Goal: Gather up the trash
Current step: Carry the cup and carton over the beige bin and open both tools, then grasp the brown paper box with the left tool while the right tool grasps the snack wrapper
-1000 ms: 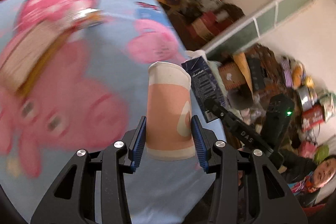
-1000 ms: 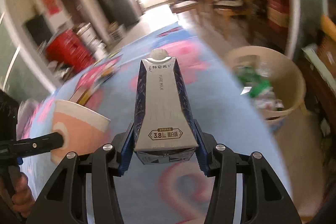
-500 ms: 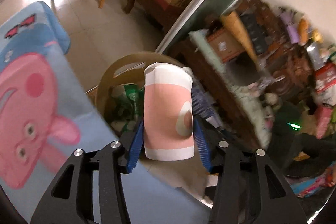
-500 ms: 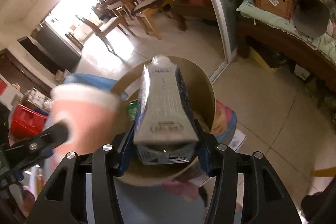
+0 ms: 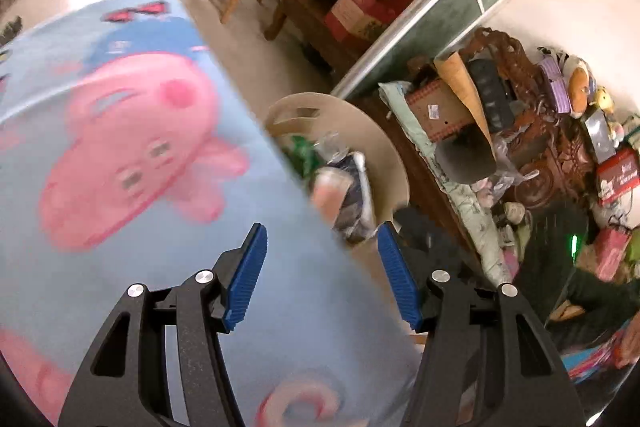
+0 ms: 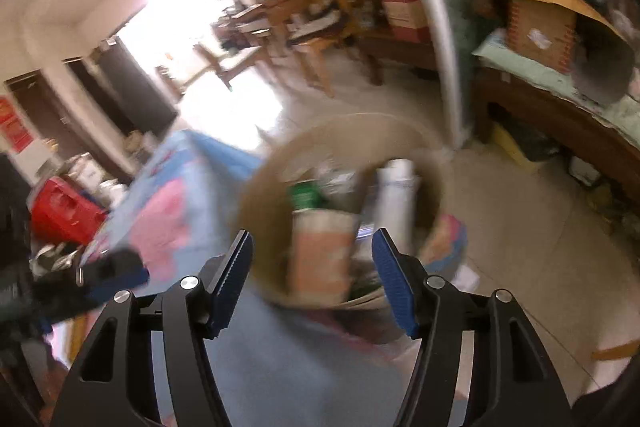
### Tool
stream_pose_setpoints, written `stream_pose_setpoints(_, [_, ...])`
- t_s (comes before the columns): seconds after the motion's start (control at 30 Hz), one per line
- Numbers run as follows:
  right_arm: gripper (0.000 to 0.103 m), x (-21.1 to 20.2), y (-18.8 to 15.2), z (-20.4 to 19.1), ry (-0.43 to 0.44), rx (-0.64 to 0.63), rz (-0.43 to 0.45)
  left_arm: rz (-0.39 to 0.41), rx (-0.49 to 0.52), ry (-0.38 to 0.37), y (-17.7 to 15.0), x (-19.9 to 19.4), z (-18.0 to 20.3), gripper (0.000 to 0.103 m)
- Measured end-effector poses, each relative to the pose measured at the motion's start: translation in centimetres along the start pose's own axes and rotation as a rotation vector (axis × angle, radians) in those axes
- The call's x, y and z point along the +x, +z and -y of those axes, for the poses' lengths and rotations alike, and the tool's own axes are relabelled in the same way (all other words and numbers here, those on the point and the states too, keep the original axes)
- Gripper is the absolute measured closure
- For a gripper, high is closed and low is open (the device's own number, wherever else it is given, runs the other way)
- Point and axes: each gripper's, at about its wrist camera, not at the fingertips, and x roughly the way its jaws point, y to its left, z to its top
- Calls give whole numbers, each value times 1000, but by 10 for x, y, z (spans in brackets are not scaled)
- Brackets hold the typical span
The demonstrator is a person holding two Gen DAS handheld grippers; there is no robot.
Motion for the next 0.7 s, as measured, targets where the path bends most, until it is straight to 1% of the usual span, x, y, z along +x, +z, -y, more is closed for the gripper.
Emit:
stream_pose_setpoints(0.07, [53,2,-8,-21,31,-45,-30,27,-2,13,-23,-25,-12,45])
stream_pose_setpoints(0.1, [55,7,-12,-33,49,-67,-54,44,-18,27,-41,-43,-25,45])
stream_pose_setpoints(0.17, [65,16,-24,-59,82,-110,-106,66,-52,51,-67,-73,-51,47])
stream_pose_setpoints(0.2, [68,22,-31,-75,123,-123,-143,82,-67,68,-78,-89,-64,47])
stream_pose_setpoints(0.23, [73,26,-36,-85,155,-124,-170,97,-78,85,-85,-101,-75,47])
stream_pose_setpoints(0.27, [77,31,-42,-98,193,-126,-203,120,-92,109,-93,-118,-89,47])
stream_pose_setpoints(0.3, [77,38,-49,-115,226,-142,-239,155,-107,148,-101,-139,-106,47])
stream_pose_setpoints(0.33, [77,42,-52,-127,244,-159,-259,196,-116,215,-107,-160,-123,43])
stream_pose_setpoints(0.37, [77,47,-57,-142,268,-184,-285,213,-120,264,-108,-169,-131,39])
stream_pose_setpoints(0.4, [76,57,-59,-162,297,-217,-319,237,-120,387,-109,-180,-147,31])
stream_pose_setpoints(0.43, [76,63,-59,-176,316,-237,-337,243,-111,450,-106,-185,-157,30])
stream_pose_setpoints(0.47, [74,73,-56,-193,343,-255,-352,242,-102,487,-103,-185,-164,30])
stream_pose_setpoints(0.5, [71,80,-52,-202,361,-259,-359,235,-92,512,-98,-183,-174,29])
stream_pose_setpoints(0.53, [65,92,-45,-216,388,-256,-366,226,-88,519,-93,-179,-182,28])
stream_pose_setpoints(0.57, [62,103,-38,-225,402,-249,-371,220,-88,526,-90,-175,-186,27])
stream_pose_setpoints(0.63, [58,128,-25,-243,418,-231,-382,218,-77,542,-81,-166,-195,24])
stream_pose_setpoints(0.67, [55,142,-20,-249,424,-216,-396,218,-75,558,-78,-161,-198,23])
stream_pose_setpoints(0.7, [55,160,-15,-253,428,-185,-421,215,-77,563,-78,-158,-201,23])
